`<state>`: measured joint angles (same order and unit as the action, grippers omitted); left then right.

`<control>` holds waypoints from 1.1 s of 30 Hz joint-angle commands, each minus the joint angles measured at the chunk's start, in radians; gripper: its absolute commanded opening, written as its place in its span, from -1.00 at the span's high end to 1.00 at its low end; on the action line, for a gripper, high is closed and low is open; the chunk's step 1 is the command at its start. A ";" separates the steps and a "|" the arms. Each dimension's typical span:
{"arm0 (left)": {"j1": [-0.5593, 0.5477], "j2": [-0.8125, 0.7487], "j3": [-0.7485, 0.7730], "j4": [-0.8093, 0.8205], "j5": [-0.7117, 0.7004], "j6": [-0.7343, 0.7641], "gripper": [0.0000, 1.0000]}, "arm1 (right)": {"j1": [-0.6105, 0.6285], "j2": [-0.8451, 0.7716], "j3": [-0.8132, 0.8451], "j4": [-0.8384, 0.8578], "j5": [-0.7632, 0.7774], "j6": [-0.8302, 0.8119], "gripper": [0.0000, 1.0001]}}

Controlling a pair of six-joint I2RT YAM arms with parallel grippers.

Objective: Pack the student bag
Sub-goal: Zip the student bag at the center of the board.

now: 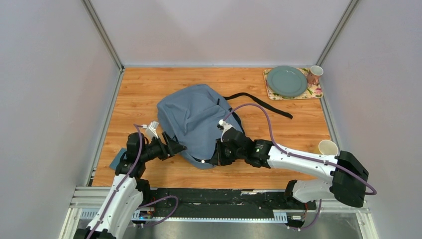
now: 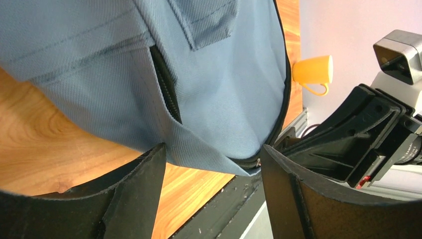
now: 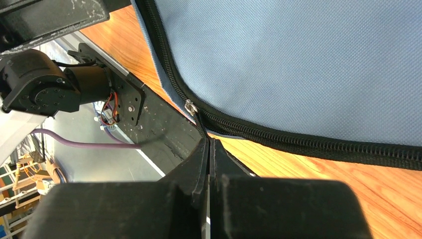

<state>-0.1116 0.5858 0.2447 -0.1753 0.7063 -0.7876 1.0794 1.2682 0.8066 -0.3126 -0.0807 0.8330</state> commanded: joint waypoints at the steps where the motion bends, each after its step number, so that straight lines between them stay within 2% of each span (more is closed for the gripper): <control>1: -0.013 -0.040 -0.031 -0.024 0.025 -0.042 -0.53 | -0.004 0.016 0.020 0.044 -0.010 -0.009 1.00; 14: -0.191 0.016 -0.087 0.171 -0.034 -0.170 -0.55 | -0.003 0.023 0.017 0.064 -0.043 0.003 1.00; 16: -0.201 0.035 -0.087 0.195 -0.042 -0.168 -0.26 | -0.003 0.026 0.019 0.066 -0.051 0.002 1.00; 17: -0.203 0.040 -0.087 0.195 -0.044 -0.167 -0.05 | -0.003 0.025 0.017 0.067 -0.056 0.000 1.00; 18: -0.203 0.048 -0.087 0.195 -0.047 -0.164 0.53 | -0.003 0.025 0.016 0.070 -0.054 -0.002 1.00; 19: -0.203 0.049 -0.087 0.188 -0.056 -0.160 0.74 | -0.003 0.023 0.016 0.070 -0.057 -0.005 1.00; 21: -0.203 0.049 -0.081 0.180 -0.074 -0.141 1.00 | -0.001 0.020 0.017 0.061 -0.051 -0.008 1.00; 25: -0.203 0.055 -0.055 0.122 -0.100 -0.105 1.00 | -0.003 0.014 0.019 0.027 -0.030 -0.012 1.00; 30: -0.203 0.068 -0.038 0.129 -0.088 -0.094 1.00 | -0.003 0.017 0.013 -0.008 -0.001 -0.017 1.00; 33: -0.203 0.071 -0.041 0.145 -0.079 -0.099 0.89 | -0.003 0.022 0.008 -0.005 -0.002 -0.015 0.99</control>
<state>-0.3126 0.6533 0.1654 -0.0528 0.6239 -0.9096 1.0786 1.2907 0.8066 -0.3130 -0.1055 0.8326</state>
